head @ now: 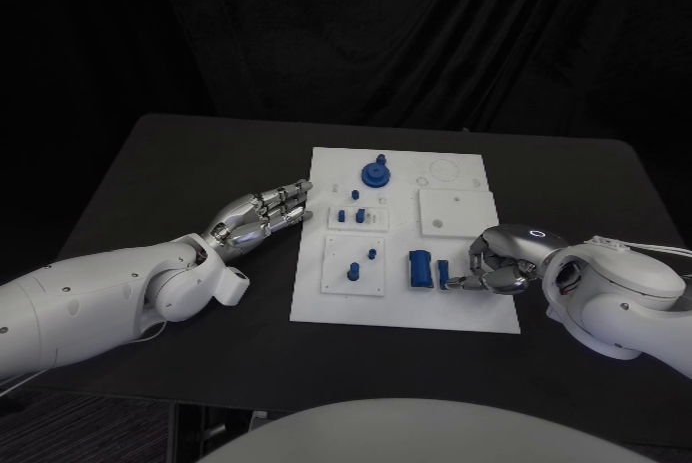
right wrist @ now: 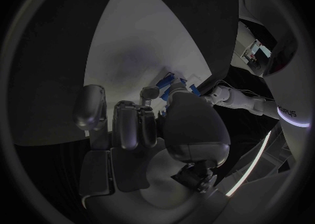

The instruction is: Assemble the parts on the task board

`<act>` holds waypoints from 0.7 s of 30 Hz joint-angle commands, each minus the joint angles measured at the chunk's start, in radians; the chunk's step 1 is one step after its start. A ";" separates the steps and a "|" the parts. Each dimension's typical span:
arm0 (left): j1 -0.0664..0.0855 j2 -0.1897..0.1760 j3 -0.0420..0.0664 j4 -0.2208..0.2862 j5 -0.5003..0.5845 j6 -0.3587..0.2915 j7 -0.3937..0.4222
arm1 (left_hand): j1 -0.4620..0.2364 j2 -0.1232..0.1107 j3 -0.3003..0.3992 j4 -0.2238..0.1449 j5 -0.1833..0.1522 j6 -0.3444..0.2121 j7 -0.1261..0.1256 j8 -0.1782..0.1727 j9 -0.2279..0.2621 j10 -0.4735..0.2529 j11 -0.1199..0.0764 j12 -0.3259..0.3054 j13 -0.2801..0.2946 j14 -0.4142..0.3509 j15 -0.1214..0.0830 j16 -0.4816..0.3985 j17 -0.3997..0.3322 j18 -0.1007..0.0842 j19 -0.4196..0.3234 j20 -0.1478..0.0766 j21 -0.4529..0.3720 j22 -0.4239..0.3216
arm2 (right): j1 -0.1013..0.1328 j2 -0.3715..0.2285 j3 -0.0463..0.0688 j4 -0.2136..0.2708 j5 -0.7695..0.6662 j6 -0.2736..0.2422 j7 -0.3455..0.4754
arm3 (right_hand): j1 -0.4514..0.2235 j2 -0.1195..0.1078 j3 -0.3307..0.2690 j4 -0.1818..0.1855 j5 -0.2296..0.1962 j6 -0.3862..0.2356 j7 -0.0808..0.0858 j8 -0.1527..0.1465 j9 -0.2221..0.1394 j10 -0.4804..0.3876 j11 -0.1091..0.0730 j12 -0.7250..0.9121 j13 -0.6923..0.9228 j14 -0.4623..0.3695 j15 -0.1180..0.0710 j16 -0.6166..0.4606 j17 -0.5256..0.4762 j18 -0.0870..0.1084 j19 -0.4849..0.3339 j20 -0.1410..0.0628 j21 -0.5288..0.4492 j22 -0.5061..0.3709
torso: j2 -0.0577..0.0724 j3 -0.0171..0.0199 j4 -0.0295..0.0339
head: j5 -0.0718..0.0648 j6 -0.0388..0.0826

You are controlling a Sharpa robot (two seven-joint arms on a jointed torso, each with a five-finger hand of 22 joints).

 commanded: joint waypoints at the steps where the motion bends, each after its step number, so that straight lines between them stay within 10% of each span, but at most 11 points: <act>1: -0.003 0.001 0.000 0.001 0.001 0.015 0.006 | -0.002 0.005 0.006 -0.003 -0.004 0.005 0.006 0.004 0.001 0.004 0.000 0.004 0.001 0.007 -0.001 0.006 0.001 0.013 0.005 0.001 0.005 -0.001 | -0.003 0.001 0.000 0.000 -0.032 0.005 -0.025 | 0.008 -0.002 -0.008 0.002 -0.008 0.010 0.000 0.005 0.004 0.102 0.001 0.003 0.263 0.026 0.002 -0.003 0.002 0.019 -0.007 -0.001 -0.002 0.144 | 0.000 0.0003 0.0004 | 0.000 0.000; 21: -0.004 0.001 0.000 0.002 0.001 0.018 0.004 | -0.002 0.005 0.006 -0.003 -0.005 0.008 0.008 0.005 0.001 0.003 0.001 0.004 0.001 0.007 -0.001 0.006 0.001 0.012 0.005 0.002 0.005 -0.001 | -0.004 0.020 0.000 -0.009 -0.042 0.013 -0.041 | 0.111 0.016 0.000 -0.020 0.015 0.018 -0.004 0.015 0.041 0.102 -0.003 0.003 0.263 0.028 -0.001 0.000 0.006 0.019 -0.002 -0.004 -0.001 0.145 | 0.001 -0.0002 0.0003 | 0.002 0.000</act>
